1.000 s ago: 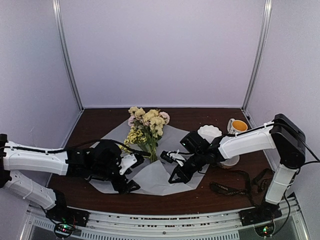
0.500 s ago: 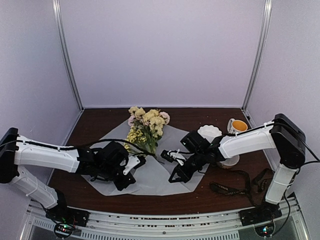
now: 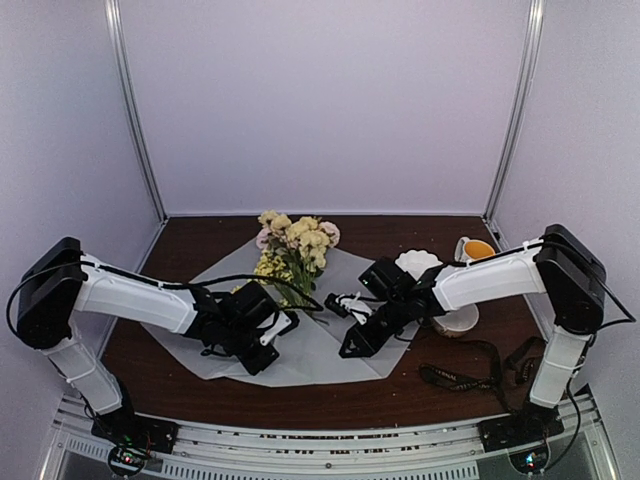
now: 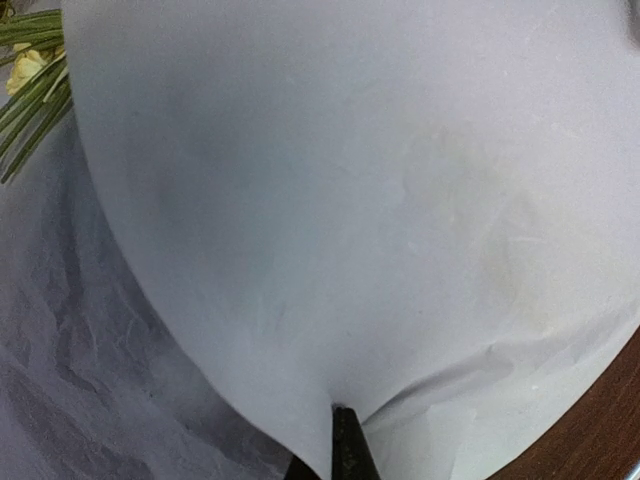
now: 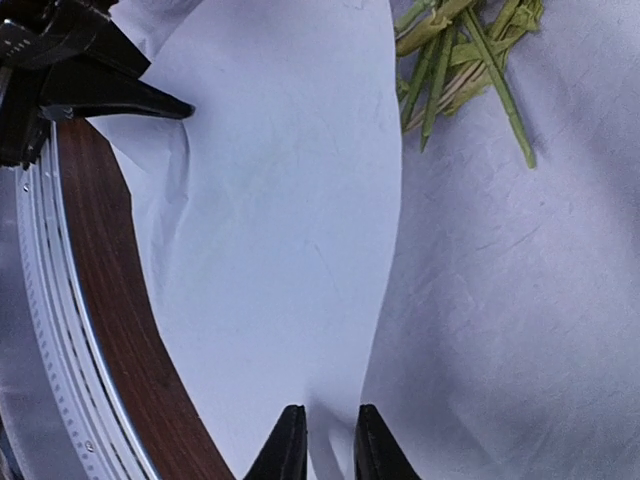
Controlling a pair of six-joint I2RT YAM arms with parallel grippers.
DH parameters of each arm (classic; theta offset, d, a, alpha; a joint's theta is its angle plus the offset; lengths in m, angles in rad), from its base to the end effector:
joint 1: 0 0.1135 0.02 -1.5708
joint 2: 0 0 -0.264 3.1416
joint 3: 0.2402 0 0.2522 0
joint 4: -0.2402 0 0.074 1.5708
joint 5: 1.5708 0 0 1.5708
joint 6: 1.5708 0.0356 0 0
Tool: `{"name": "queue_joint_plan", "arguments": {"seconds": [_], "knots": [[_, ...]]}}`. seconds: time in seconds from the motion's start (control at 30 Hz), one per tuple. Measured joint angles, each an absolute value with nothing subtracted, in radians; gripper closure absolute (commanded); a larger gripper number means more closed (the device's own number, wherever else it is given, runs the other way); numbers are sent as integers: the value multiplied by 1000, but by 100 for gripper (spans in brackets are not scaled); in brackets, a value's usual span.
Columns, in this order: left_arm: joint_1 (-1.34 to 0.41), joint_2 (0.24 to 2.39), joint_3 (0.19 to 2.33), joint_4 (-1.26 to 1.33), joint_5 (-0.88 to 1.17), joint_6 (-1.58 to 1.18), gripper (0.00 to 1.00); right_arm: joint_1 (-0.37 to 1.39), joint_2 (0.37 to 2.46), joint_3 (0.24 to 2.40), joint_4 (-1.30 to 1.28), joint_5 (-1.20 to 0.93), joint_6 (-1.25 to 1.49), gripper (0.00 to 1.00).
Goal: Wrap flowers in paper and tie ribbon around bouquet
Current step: Fold the bottom corner of the flattened wrapping paper at the center of the board, then pick up the left corner of the flattened wrapping paper at the center of the board.
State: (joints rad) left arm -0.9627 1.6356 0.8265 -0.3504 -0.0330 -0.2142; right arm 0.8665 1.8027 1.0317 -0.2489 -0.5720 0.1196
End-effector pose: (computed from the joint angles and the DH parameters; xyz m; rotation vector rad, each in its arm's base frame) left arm 0.1686 -0.2401 0.1406 1.0029 2.5796 -0.2825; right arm 0.2136 0.2812 0.1542 -1.2059 2.4563 1.0712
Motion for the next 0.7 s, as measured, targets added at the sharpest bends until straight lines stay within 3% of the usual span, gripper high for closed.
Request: {"name": "queue_joint_plan", "arguments": {"seconds": [0.23,0.4,0.67,0.7], "knots": [[-961,1613,800,-344,-38,-244,100,852,1732,1084,-378,-424,147,67],[-960,1608,791,-330,-37,-259,100,869,1632,1066,-248,-547,301,82],[-959,1600,780,-317,-36,-285,100,950,2007,1163,-9,-839,578,91],[-958,1597,776,-315,-35,-289,95,957,2046,1173,-4,-859,603,92]]}}
